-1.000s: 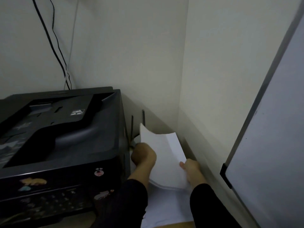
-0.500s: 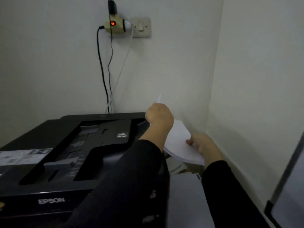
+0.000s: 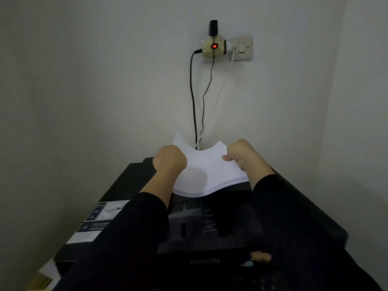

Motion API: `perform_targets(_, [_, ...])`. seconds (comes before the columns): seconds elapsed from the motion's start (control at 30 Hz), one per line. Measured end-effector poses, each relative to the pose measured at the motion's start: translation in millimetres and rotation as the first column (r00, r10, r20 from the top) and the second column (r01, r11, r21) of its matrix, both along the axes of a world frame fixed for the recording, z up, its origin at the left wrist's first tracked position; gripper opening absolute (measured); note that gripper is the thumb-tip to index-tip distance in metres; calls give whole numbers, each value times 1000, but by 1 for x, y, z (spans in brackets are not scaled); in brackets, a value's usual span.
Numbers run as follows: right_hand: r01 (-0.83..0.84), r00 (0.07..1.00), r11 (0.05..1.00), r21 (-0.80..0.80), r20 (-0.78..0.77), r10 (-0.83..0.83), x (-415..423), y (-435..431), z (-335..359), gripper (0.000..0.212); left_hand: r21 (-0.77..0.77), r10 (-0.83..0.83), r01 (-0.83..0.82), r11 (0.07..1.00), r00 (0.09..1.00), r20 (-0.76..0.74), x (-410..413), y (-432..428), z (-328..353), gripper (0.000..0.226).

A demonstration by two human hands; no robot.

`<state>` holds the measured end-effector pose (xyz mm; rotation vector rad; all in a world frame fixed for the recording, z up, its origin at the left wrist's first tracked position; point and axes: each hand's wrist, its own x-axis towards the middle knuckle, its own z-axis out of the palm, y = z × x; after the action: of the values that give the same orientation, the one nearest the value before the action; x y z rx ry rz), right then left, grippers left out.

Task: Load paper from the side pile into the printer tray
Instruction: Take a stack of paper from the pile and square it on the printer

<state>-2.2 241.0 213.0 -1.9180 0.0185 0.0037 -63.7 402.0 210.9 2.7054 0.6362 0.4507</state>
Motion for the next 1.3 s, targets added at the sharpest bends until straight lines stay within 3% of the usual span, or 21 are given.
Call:
perform_targets(0.1, [23,998,992,127,61,-31,-4,46,-5,26,-96,47,-28,995,978,205,-10,47,-5,24])
perform_targets(0.2, [16,987,977,211,152,-48,-11,83,-12,12,-304,141,-4,953,891,431,-14,83,-5,34])
perform_targets(0.43, [-60,946,963,261,323,-28,-11,135,-12,26,-400,94,285,871,702,706,-9,134,-9,28])
perform_targets(0.53, [-131,940,951,279,341,30,-8,143,-24,42,-392,47,344,854,698,715,-11,144,-27,31])
perform_targets(0.63, [-162,939,943,290,340,57,-3,151,-29,38,-402,37,395,826,673,738,-11,152,-38,25])
perform_targets(0.7, [-146,940,942,302,340,36,1,154,-27,35,-407,51,406,818,653,756,-8,156,-35,5])
perform_targets(0.8, [-118,937,945,306,351,4,7,156,-25,31,-414,78,406,815,632,771,-4,160,-28,5])
perform_targets(0.9, [-119,929,940,319,369,-8,7,158,-27,30,-439,62,430,789,655,753,2,159,-27,28])
perform_targets(1.03, [-87,918,949,304,395,-42,6,161,-24,35,-446,96,362,818,679,727,8,157,-26,6])
perform_targets(1.17, [-61,914,947,315,399,-74,8,164,-23,33,-461,148,335,822,655,741,7,156,-26,9])
perform_targets(1.3, [-94,933,942,321,360,-29,6,162,-38,34,-429,67,342,836,712,699,6,157,-35,9])
